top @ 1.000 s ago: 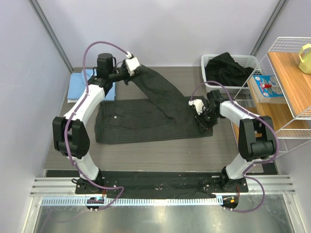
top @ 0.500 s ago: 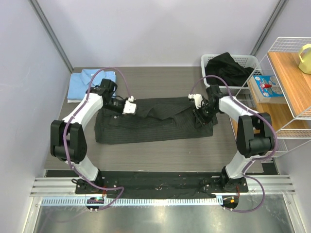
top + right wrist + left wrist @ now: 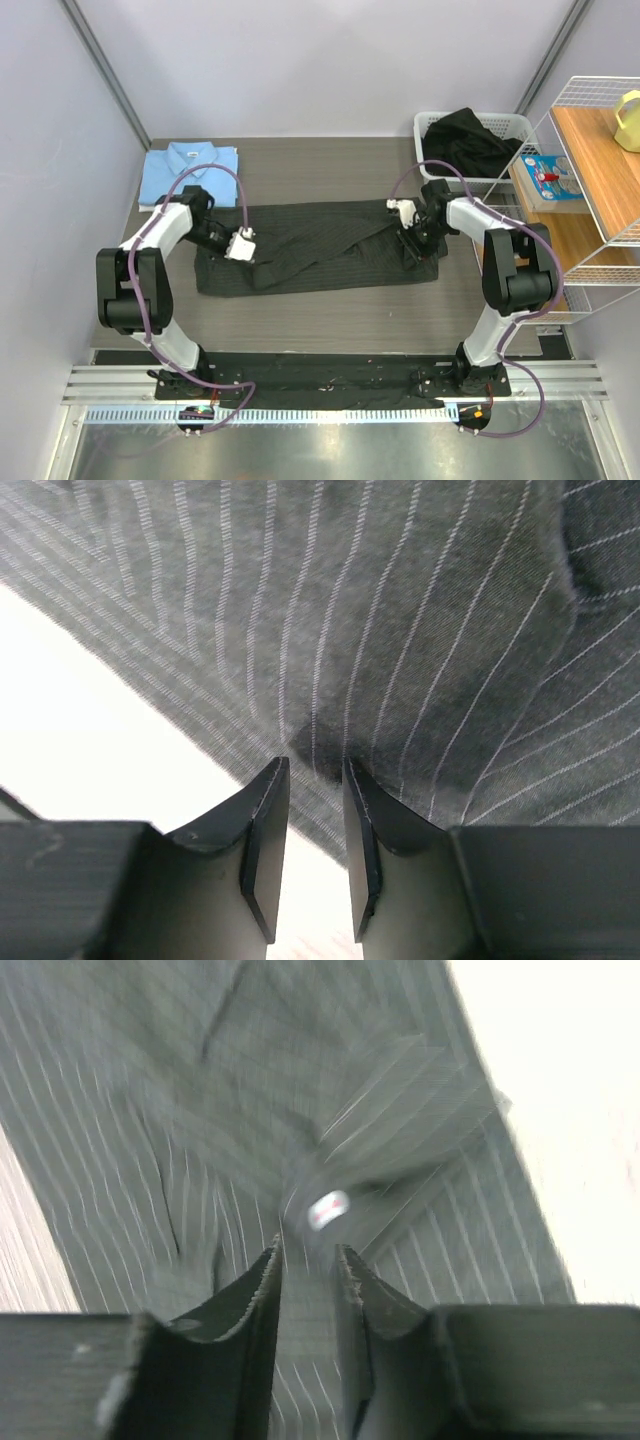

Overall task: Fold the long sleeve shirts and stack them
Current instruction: Fold the shirt

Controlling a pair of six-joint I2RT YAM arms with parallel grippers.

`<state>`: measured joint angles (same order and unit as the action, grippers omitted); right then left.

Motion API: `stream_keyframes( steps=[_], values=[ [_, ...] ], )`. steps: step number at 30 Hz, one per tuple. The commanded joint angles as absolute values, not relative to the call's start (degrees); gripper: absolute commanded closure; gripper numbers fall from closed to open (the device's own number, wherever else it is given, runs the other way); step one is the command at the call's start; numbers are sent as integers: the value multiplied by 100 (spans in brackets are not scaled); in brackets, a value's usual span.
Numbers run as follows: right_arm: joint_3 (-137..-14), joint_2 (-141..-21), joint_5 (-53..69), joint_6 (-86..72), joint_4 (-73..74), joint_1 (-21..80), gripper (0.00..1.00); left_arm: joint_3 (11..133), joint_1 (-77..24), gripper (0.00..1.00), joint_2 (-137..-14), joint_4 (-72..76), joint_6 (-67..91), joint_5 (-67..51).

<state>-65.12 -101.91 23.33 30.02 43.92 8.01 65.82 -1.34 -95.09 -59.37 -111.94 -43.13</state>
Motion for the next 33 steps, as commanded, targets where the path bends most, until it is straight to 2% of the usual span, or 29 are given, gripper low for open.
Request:
stream_keyframes(
  steps=[1,4,6,8,9,11,14,16,19,27,33],
  values=[
    [-6872,-9625,2636,3129,4798,782,66,6548,420,71,-9229,-5644,-11762,-4043],
    [-7022,-9466,2751,3015,4852,791,66,6592,536,65,-9080,-5502,-11007,-4148],
    [-7101,-9466,2777,2805,4764,800,66,6627,510,56,-8886,-5563,-10253,-4569],
    [-7172,-9501,2795,2603,4537,817,66,6714,247,54,-8737,-5503,-9471,-4623],
    [-7181,-9510,2760,2436,4422,852,66,6767,-145,53,-8736,-5406,-8422,-4545],
    [-7259,-9580,2567,2321,4142,958,65,6881,-447,50,-8754,-5370,-7736,-4413],
    [-7531,-9764,2383,2145,3947,1081,62,6829,-808,50,-8798,-5003,-6500,-4211],
    [-7777,-9878,2321,2048,3894,1125,59,6873,-940,52,-8982,-4564,-5089,-3763],
    [-7962,-10028,2163,2056,3814,1239,59,7188,-932,53,-9438,-4456,-3801,-3036],
    [-7858,-10248,1828,2057,3771,1441,59,7752,-905,58,-10502,-5395,-3375,-2417],
    [-7384,-10064,1749,2109,3771,1450,59,7770,-888,56,-10854,-5318,-3182,-2013]
  ],
)
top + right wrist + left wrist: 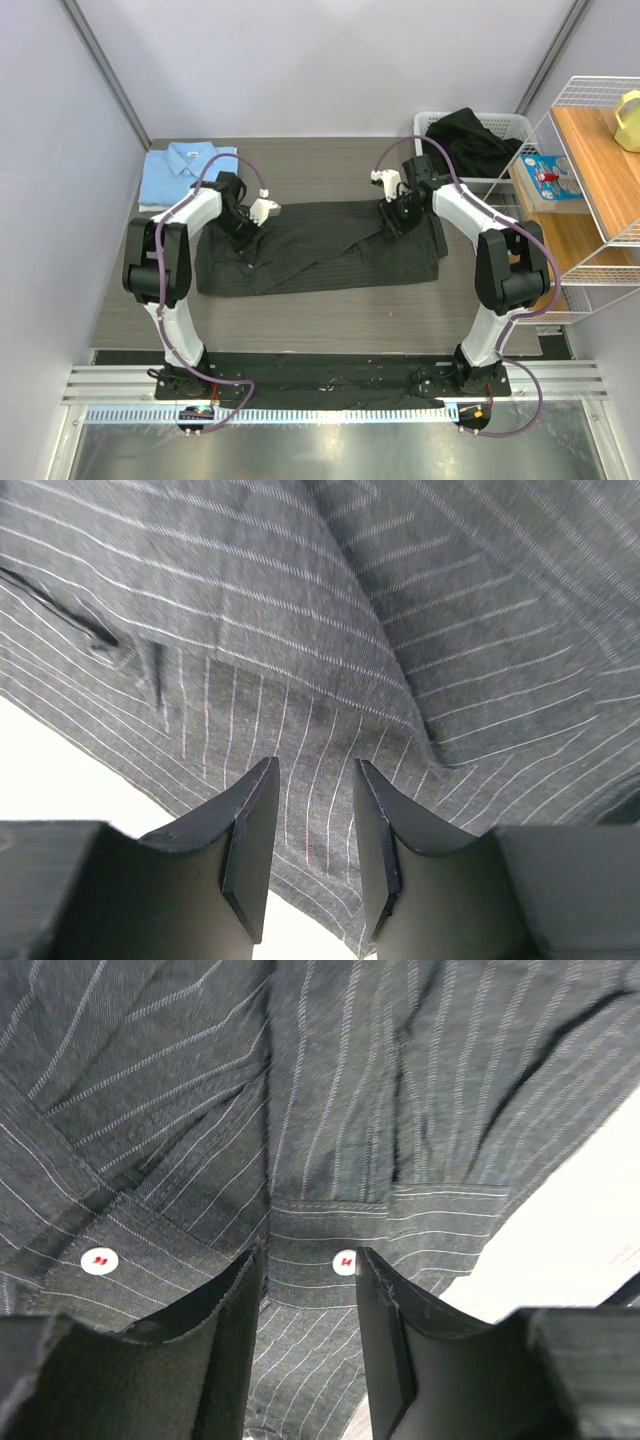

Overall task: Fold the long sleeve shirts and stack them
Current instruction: Fold the shirt

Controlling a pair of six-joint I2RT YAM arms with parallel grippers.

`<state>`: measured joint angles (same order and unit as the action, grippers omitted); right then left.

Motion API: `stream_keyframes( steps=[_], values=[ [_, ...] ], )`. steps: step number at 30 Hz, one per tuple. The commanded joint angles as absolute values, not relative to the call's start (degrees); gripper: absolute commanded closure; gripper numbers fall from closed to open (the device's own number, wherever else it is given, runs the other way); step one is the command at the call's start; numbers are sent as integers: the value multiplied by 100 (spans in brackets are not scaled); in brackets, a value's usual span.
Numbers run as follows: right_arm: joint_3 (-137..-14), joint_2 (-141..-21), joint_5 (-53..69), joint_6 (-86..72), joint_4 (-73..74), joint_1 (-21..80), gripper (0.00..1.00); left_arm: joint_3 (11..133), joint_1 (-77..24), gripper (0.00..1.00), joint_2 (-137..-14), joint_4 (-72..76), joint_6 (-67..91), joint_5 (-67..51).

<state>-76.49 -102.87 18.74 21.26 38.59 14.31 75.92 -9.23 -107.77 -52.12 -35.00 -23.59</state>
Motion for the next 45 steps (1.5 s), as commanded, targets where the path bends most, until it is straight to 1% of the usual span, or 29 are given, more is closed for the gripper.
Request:
stream_keyframes(
  steps=[1,7,10,11,12,13,14,16,21,26,28,33,35,36,37,38,39,40,42,45],
  values=[
    [-7322,-9976,1740,2135,3762,1450,59,7770,-879,56,-10898,-5317,-3182,-2004],
    [-7040,-9747,1661,2215,3771,1441,59,7638,-888,57,-11039,-5274,-3252,-1863],
    [-7014,-9747,1661,2241,3762,1433,59,7664,-888,70,-10934,-5378,-3261,-1994],
    [-7005,-9756,1670,2241,3762,1441,59,7699,-888,81,-10881,-5440,-3269,-2021],
    [-6996,-9765,1661,2233,3770,1441,59,7804,-888,86,-10785,-5519,-3252,-2091],
    [-7005,-9756,1644,2259,3771,1441,59,7874,-888,95,-10741,-5580,-3243,-2074],
    [-7005,-9756,1626,2267,3762,1433,59,7936,-888,98,-10697,-5720,-3243,-2057],
    [-7005,-9756,1574,2285,3762,1441,59,8138,-879,100,-10556,-5827,-3295,-1978],
    [-7084,-9800,1407,2303,3753,1398,59,8700,-861,100,-10599,-6100,-3349,-1671],
    [-7137,-9835,1117,2294,3727,1397,60,9376,-782,100,-11328,-6082,-3436,-1021],
    [-7128,-9879,959,2276,3674,1380,62,9553,-730,100,-11521,-6030,-3454,-941],
    [-7075,-9853,896,2338,3752,1362,63,9747,-615,98,-11970,-5775,-3516,-546],
    [-7127,-9809,1167,2425,3875,1362,63,9747,-580,94,-12041,-5695,-3533,-519],
    [-7171,-9809,1299,2478,4120,1354,63,9747,-580,91,-12041,-5704,-3551,-510],
    [-7224,-9791,1431,2548,4244,1354,63,9738,-571,85,-12024,-5704,-3568,-553],
    [-7346,-9730,1815,2636,4376,1362,62,9721,-563,82,-11980,-5695,-3577,-623],
    [-7391,-9677,1950,2663,4603,1362,62,9616,-554,79,-11832,-5678,-3577,-668],
    [-7435,-9598,2064,2637,4649,1371,62,9580,-510,72,-11708,-5660,-3612,-885],
    [-7619,-9423,2511,2576,4789,1389,59,9484,-466,65,-11375,-5599,-3578,-1063],
    [-7839,-9404,2628,2111,4546,1467,58,9440,-387,55,-11005,-5599,-3533,-1546]
  ],
)
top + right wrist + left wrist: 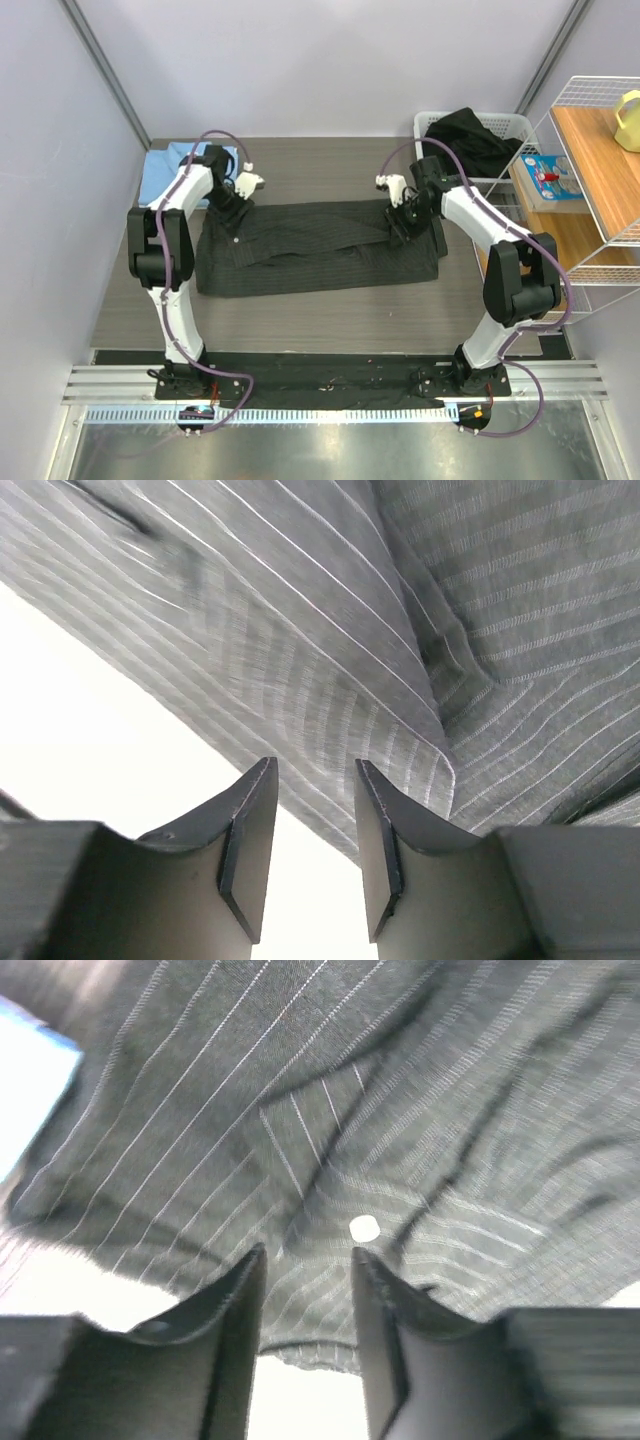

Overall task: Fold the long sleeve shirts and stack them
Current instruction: Fold the shirt

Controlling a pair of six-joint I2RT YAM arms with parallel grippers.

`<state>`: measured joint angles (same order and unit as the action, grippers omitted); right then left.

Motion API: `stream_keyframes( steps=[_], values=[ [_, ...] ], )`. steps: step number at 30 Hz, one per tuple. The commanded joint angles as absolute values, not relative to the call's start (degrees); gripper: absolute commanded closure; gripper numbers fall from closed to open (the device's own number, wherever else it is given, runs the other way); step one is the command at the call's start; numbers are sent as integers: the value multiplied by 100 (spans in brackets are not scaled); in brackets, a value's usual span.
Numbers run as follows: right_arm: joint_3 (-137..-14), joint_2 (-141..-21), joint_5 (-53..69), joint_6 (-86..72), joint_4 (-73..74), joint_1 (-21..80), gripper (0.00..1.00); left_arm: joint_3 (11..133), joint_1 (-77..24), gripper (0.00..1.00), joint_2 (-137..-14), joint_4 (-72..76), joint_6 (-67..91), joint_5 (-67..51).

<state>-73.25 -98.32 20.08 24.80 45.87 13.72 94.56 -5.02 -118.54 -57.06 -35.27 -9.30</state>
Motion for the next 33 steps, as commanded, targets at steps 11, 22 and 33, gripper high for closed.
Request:
stream_keyframes(
  steps=[11,22,33],
  values=[
    [-7761,-10475,1434,1661,3578,1951,64,8475,-958,54,-10407,-5680,-3701,-2024],
    [-7794,-11451,431,1872,3217,2021,66,6936,-975,66,-10794,-5141,-4226,-730],
    [-10500,-13454,-332,2907,3235,2566,65,5511,-1449,69,-9633,-5835,-4695,-1396]
  ],
)
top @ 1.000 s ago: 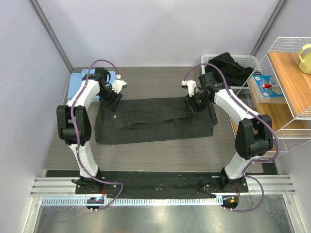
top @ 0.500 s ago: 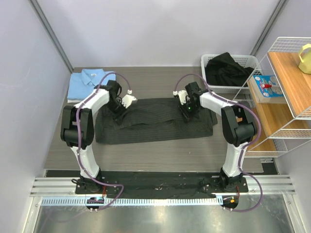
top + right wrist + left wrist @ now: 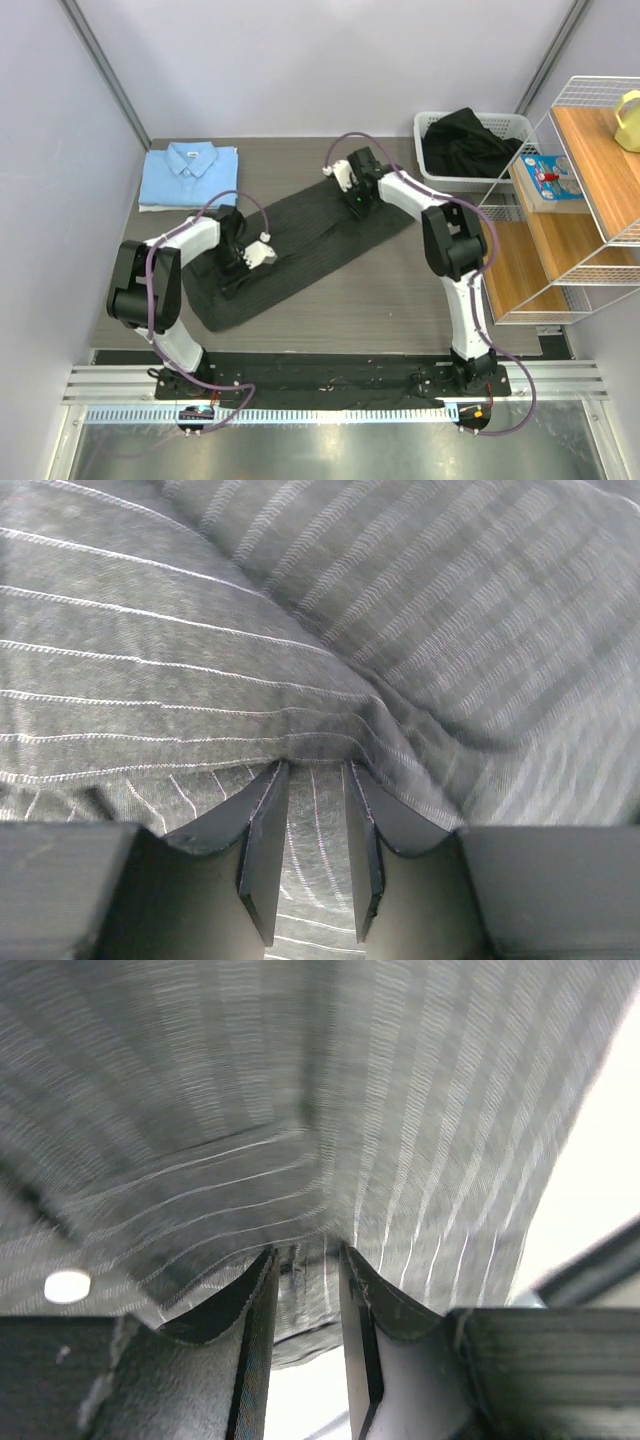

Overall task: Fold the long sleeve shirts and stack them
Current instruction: Fold the shirt

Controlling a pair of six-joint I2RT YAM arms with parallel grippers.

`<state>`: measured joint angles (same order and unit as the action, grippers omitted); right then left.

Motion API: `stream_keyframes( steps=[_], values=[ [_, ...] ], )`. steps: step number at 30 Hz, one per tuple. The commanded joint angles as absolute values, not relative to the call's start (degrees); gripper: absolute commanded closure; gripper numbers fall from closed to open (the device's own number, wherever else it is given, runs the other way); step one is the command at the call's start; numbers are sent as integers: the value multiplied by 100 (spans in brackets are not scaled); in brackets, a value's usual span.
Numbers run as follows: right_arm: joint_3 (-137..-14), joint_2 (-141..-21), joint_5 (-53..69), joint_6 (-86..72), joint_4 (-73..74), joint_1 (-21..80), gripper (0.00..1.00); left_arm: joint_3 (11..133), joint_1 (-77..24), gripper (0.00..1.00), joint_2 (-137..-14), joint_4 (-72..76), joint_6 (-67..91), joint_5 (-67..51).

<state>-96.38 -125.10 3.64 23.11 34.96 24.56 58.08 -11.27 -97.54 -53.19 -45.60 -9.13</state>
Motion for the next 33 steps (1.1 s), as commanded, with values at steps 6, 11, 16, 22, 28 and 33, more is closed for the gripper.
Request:
stream_keyframes(
  steps=[6,11,16,22,28,33],
  values=[
    [-11892,-14292,-1775,3295,2287,2356,65,6143,-2828,68,-9895,-5819,-3396,-1906],
    [-11698,-13362,-1241,3314,2065,2119,56,6574,-3725,70,-10371,-5643,-2690,-2030],
    [-11234,-12438,-538,3243,2485,2013,53,7048,-3867,66,-9793,-5722,-2269,-2715],
    [-10539,-11532,675,2559,3232,2030,51,7303,-3437,60,-8929,-5423,-2872,-1856],
    [-9863,-11391,1632,1539,3700,2030,55,7611,-3428,62,-9824,-5073,-3533,-932],
    [-9185,-11329,1627,1187,3472,2030,58,7210,-3428,66,-10309,-4615,-3927,-476]
  ],
)
